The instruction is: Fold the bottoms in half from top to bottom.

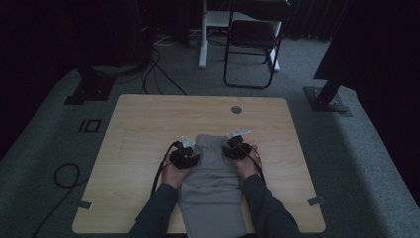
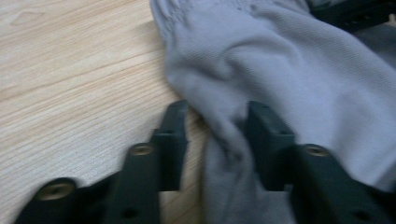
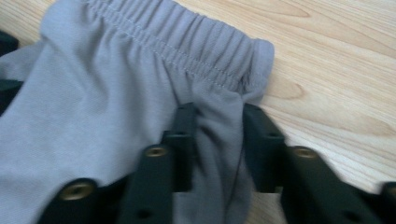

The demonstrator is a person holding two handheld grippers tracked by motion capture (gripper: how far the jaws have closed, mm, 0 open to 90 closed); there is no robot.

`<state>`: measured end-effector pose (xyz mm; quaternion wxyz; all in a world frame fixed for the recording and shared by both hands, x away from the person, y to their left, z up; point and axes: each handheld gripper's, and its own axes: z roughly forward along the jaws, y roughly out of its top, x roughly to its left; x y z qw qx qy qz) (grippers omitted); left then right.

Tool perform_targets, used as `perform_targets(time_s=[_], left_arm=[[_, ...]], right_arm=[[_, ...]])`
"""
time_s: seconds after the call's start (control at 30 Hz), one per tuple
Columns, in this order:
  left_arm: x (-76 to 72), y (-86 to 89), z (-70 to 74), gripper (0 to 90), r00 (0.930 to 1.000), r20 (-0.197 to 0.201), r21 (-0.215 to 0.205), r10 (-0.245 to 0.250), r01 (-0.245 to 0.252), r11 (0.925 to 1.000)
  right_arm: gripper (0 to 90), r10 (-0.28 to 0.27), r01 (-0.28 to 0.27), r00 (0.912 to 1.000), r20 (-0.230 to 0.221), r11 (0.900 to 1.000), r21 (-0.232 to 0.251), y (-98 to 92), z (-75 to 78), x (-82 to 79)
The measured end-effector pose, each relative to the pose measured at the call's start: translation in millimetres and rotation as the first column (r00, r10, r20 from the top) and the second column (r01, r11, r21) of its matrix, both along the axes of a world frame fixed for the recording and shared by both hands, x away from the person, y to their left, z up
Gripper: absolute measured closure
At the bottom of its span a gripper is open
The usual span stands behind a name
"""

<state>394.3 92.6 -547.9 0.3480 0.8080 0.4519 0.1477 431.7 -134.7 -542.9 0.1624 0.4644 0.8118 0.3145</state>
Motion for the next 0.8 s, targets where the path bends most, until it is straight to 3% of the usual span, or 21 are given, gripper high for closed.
perform_targets(time_s=[0.1,0.23,0.3,0.4,0.53,0.7,0.8], left_arm=[[5.5,2.2,1.1,83.2,0.9986,-0.045,-0.039,-0.028,0.026,0.9989],[16.0,8.8,3.7,86.3,0.9973,-0.074,-0.053,-0.004,0.0,0.9986],[21.5,12.9,8.5,86.4,0.9973,-0.074,-0.06,0.004,-0.008,0.9981],[28.3,16.0,23.2,86.5,0.999,-0.043,-0.071,0.012,-0.015,0.9974],[39.3,16.8,53.3,86.5,0.9989,0.032,-0.083,0.034,-0.031,0.996],[47.9,21.6,84.6,86.5,0.9914,0.111,-0.147,0.069,-0.052,0.9878],[50.4,24.2,101.2,86.4,0.9862,0.148,-0.173,0.074,-0.048,0.9837]], right_arm=[[85.2,0.016,-0.015,0.9998,-0.013,1.0,0.006,2.2,0.7,3.4],[87.0,-0.001,0.001,0.9998,-0.02,1.0,0.015,0.9,1.7,10.7],[87.1,-0.013,0.014,0.9997,-0.022,0.998,0.061,-4.3,5.6,16.1],[87.2,-0.015,0.014,0.9997,0.017,0.997,0.078,-7.0,20.4,19.5],[87.1,-0.018,0.008,0.9951,0.098,0.995,0.103,-7.9,53.2,25.7],[87.1,-0.039,0.015,0.9861,0.161,0.989,0.149,-10.4,89.0,34.6],[87.1,-0.043,0.007,0.9751,0.218,0.986,0.164,-12.1,110.2,35.3]])
